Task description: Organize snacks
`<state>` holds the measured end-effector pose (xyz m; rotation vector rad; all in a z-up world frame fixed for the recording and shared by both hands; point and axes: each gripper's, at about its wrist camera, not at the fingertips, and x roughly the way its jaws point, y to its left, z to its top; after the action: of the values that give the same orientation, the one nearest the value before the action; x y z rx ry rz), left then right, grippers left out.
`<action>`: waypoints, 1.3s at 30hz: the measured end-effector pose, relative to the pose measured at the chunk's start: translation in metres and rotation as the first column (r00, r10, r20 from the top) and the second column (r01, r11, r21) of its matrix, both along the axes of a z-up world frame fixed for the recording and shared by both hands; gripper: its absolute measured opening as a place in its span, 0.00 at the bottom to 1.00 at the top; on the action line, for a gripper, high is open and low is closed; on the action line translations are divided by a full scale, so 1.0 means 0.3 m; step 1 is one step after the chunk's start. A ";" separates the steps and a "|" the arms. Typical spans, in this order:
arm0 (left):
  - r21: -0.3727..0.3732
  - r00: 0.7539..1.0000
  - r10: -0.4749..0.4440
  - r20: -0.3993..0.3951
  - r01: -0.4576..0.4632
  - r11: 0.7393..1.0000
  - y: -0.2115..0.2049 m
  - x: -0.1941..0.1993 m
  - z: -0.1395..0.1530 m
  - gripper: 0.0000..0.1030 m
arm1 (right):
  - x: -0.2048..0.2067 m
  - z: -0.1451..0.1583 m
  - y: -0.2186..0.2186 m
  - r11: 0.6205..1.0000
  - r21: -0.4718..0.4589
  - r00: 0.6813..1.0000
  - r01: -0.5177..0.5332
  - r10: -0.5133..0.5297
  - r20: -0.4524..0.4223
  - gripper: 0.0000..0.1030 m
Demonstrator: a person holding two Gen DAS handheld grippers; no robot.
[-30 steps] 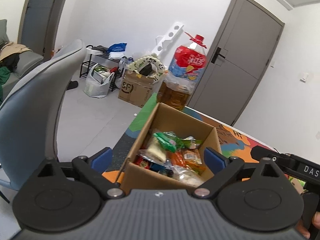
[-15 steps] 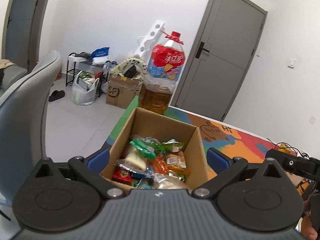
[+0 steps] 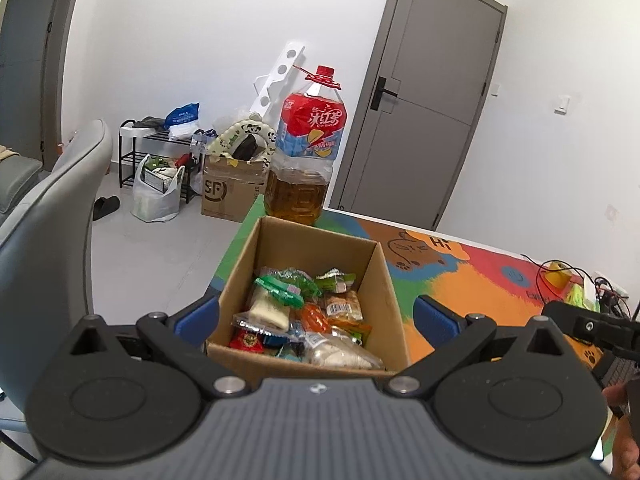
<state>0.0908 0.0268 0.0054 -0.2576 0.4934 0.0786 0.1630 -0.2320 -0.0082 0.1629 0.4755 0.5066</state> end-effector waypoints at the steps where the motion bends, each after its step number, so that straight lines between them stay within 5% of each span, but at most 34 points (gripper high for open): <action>1: -0.002 1.000 -0.005 -0.001 0.005 1.000 0.000 -0.008 -0.001 1.00 | -0.006 0.001 -0.002 1.000 -0.003 1.000 0.008 -0.008 -0.001 1.00; 39: 0.083 0.998 -0.061 0.010 0.060 0.995 -0.095 -0.226 0.054 1.00 | -0.221 0.063 -0.043 0.999 -0.038 0.999 0.002 0.000 0.041 1.00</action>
<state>0.0230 -0.0018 0.0217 -0.1617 0.4844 0.0387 0.0966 -0.2449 0.0107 0.1161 0.4451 0.4988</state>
